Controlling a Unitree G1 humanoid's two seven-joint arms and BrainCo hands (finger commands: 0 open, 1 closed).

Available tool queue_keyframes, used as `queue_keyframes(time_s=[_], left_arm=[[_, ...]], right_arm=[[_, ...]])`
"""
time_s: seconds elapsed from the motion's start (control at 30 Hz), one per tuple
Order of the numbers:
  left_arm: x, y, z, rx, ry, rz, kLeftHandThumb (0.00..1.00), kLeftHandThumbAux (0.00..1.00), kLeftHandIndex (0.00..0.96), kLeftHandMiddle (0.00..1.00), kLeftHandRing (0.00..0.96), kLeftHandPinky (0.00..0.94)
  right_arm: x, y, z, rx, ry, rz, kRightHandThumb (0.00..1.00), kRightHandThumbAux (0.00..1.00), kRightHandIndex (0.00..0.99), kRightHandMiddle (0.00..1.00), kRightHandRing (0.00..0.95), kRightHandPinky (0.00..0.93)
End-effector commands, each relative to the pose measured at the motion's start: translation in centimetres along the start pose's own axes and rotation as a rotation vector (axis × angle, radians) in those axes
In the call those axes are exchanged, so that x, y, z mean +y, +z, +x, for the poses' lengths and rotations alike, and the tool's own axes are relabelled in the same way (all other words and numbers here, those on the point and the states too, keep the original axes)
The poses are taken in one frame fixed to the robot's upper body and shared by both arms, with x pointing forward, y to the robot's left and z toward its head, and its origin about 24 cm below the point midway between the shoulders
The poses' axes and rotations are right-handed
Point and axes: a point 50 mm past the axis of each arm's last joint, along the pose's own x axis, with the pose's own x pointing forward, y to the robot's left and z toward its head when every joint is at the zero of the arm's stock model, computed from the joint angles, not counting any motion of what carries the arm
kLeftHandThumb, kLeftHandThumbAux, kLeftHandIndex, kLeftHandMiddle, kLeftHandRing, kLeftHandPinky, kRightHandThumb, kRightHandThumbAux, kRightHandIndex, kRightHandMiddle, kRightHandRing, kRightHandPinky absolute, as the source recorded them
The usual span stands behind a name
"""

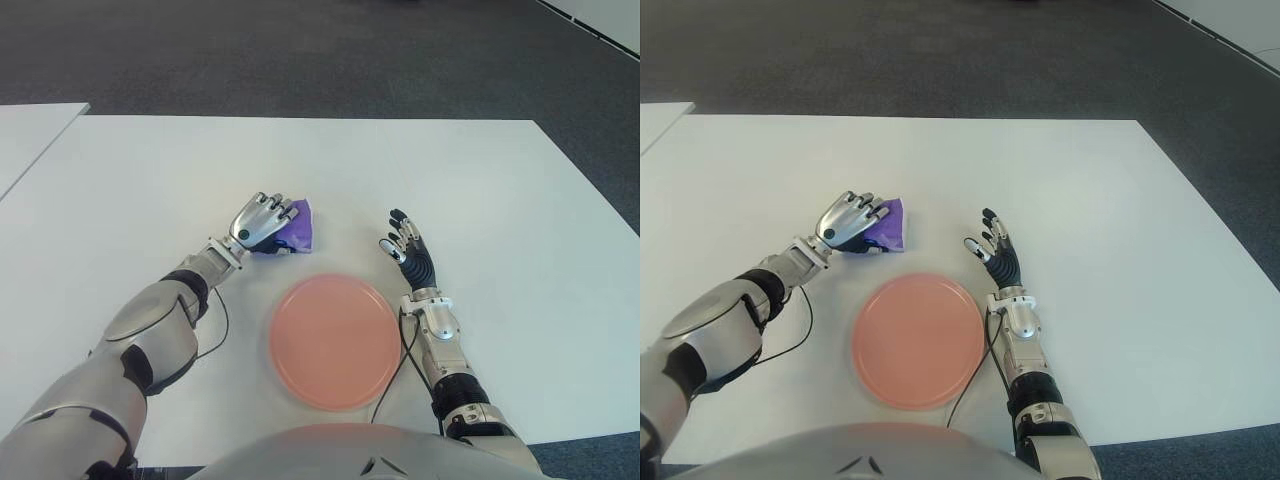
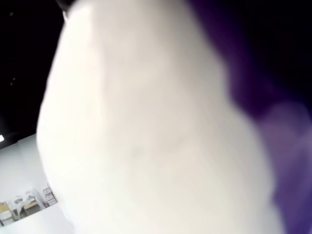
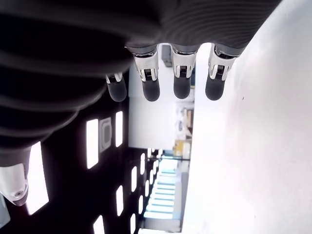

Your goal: Put the tissue paper into the plate.

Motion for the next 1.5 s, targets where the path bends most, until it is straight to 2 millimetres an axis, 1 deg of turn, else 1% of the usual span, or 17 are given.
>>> queue_keyframes(time_s=[0.03, 0.1, 0.2, 0.23, 0.37, 0.67, 0.87, 1.03, 1.17, 1.5], left_arm=[[-0.5, 1.4, -0.5, 0.105, 0.005, -0.166, 0.854, 0.665, 0.408, 0.539, 0.801, 0.842], [-0.3, 1.2, -0.1, 0.156, 0.031, -0.208, 0.852, 0.666, 0.406, 0.547, 0.816, 0.842], [0.6, 0.3, 1.3, 0.244, 0.097, -0.293, 0.852, 0.667, 0.404, 0.549, 0.824, 0.84], [1.2, -0.1, 2.0, 0.283, 0.147, -0.342, 0.851, 0.667, 0.404, 0.55, 0.827, 0.837], [2.7, -1.0, 3.4, 0.357, 0.282, -0.469, 0.85, 0.668, 0.401, 0.547, 0.83, 0.827], [4.7, -1.8, 5.0, 0.462, 0.474, -0.723, 0.851, 0.669, 0.398, 0.544, 0.858, 0.856], [6.0, -2.8, 5.9, 0.485, 0.558, -0.777, 0.852, 0.668, 0.4, 0.543, 0.866, 0.863], [6.9, -3.7, 5.9, 0.455, 0.587, -0.835, 0.852, 0.667, 0.401, 0.545, 0.868, 0.865], [7.8, -4.4, 6.0, 0.423, 0.612, -0.849, 0.852, 0.666, 0.402, 0.545, 0.868, 0.865], [9.0, -5.4, 6.4, 0.391, 0.632, -0.86, 0.853, 0.665, 0.404, 0.546, 0.872, 0.872]], right_arm=[[0.3, -2.6, -2.0, 0.146, -0.01, 0.03, 0.0, 0.495, 0.0, 0.0, 0.0, 0.0], [0.3, -2.6, -2.0, 0.146, -0.01, 0.031, 0.0, 0.497, 0.0, 0.0, 0.0, 0.0], [0.3, -2.6, -1.9, 0.146, -0.012, 0.03, 0.0, 0.499, 0.0, 0.0, 0.0, 0.0], [0.3, -2.6, -1.9, 0.145, -0.013, 0.029, 0.0, 0.5, 0.0, 0.0, 0.0, 0.0], [0.3, -2.6, -1.9, 0.143, -0.016, 0.026, 0.0, 0.503, 0.0, 0.0, 0.0, 0.0], [0.2, -2.6, -1.8, 0.147, -0.019, 0.024, 0.0, 0.502, 0.0, 0.0, 0.0, 0.0], [0.2, -2.6, -1.8, 0.147, -0.023, 0.038, 0.0, 0.499, 0.0, 0.0, 0.0, 0.0], [0.2, -2.6, -1.8, 0.145, -0.024, 0.042, 0.0, 0.502, 0.0, 0.0, 0.0, 0.0], [0.2, -2.6, -1.8, 0.142, -0.017, 0.036, 0.0, 0.503, 0.0, 0.0, 0.0, 0.0], [0.3, -2.7, -1.9, 0.142, -0.011, 0.024, 0.0, 0.502, 0.0, 0.0, 0.0, 0.0]])
